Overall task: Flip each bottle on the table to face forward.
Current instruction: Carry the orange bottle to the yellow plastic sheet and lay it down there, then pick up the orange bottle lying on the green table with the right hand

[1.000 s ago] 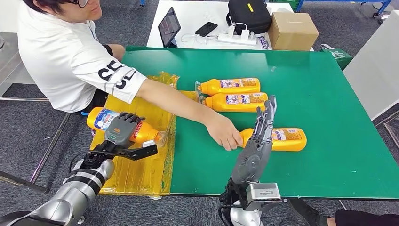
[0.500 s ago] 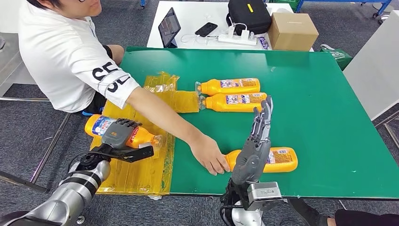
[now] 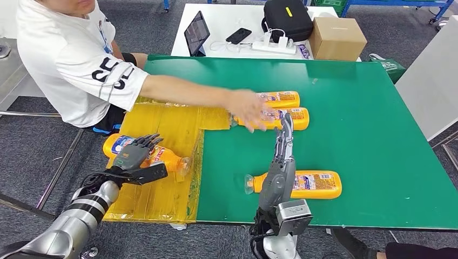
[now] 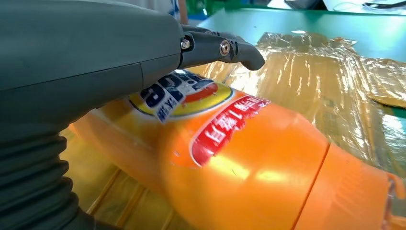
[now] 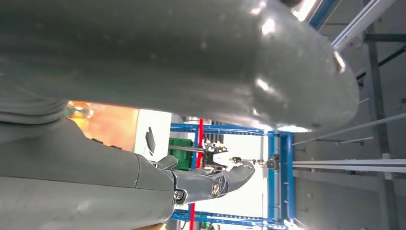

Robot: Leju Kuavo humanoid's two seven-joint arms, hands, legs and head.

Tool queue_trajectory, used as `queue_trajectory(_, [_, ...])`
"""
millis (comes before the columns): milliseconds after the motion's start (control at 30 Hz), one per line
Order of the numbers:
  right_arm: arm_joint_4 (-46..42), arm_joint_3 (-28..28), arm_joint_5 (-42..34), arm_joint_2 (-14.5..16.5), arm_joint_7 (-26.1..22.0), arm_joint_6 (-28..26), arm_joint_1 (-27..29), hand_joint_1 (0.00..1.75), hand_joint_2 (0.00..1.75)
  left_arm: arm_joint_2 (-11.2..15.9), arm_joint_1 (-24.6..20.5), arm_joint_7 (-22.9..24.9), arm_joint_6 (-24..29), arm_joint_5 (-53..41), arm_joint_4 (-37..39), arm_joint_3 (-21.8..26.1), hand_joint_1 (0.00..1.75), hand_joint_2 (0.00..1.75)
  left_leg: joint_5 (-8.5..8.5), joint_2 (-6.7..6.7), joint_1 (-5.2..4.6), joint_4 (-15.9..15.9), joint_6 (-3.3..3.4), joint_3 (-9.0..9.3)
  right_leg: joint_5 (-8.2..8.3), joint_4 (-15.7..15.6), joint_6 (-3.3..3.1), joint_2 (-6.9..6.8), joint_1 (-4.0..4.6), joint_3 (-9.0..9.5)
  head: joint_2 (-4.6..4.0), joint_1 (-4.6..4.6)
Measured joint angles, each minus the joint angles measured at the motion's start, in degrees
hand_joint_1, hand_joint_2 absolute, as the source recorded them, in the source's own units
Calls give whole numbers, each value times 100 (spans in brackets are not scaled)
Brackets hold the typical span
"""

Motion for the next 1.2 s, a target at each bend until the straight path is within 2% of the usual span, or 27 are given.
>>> queue_trajectory(233, [149,-50,-24,13,0,62,10,0,0,79,89,-176,-260,218,-40,90,0,0,-5,-15,0,-2,-6,38,-4,0,-10,-14,0,39,0,-1])
queue_trajectory(433, [328,-124,-76,68,0,191,-9,0,0,202,152,-650,-1085,883,-142,218,0,0,-6,-14,0,-3,-9,61,-3,1,-7,-14,1,66,0,-1])
queue_trajectory(567, [470,-161,-74,100,0,225,-46,0,0,271,364,-989,-1549,1700,-396,366,0,0,-9,-10,0,-3,-12,75,-8,1,-11,-12,1,70,0,-1])
queue_trajectory(667, [578,-178,0,113,0,229,-57,0,0,87,685,-1101,-1257,2493,-825,624,0,0,-8,-8,0,-2,-12,64,-7,0,-11,-12,0,51,0,1])
queue_trajectory(800, [768,-185,273,199,0,262,-57,0,0,-440,1157,-1073,-253,3578,-1698,1065,0,0,1,-9,0,0,-5,12,2,1,-6,-12,0,3,0,3])
queue_trajectory(833, [835,-185,368,227,1,275,-57,0,44,-576,1237,-1139,126,3788,-1937,1160,0,0,3,-7,0,1,-3,0,6,1,-4,-12,0,-6,0,4])
queue_trajectory(933, [1092,-180,932,268,189,256,-83,0,175,-917,1401,-1531,1609,4074,-2659,1395,0,131,3,3,0,2,-2,-12,11,1,-3,-9,0,-19,0,1])
queue_trajectory(967, [1196,-175,1287,249,390,236,-119,0,175,-1003,1448,-1632,2087,4143,-2923,1441,0,175,2,6,0,2,-3,-13,11,1,-2,-8,1,-21,0,-1])
queue_trajectory(1033, [1380,-169,1969,158,814,220,-213,0,175,-1119,1535,-1710,2690,4278,-3382,1466,0,175,1,6,0,2,-3,-17,7,1,-1,-9,1,-25,0,-1])
queue_trajectory(1133, [1548,-176,2505,-26,1242,287,-326,0,175,-1204,1693,-1729,3028,4352,-3864,1465,0,175,1,-4,2,2,-4,-25,3,1,1,-12,2,-29,0,1])
queue_trajectory(1200, [1598,-208,2988,-216,1805,430,-381,0,175,-1254,1851,-1734,3206,4417,-4127,1457,0,175,-1,5,1,2,-5,-27,4,0,1,-10,1,-32,0,-2])
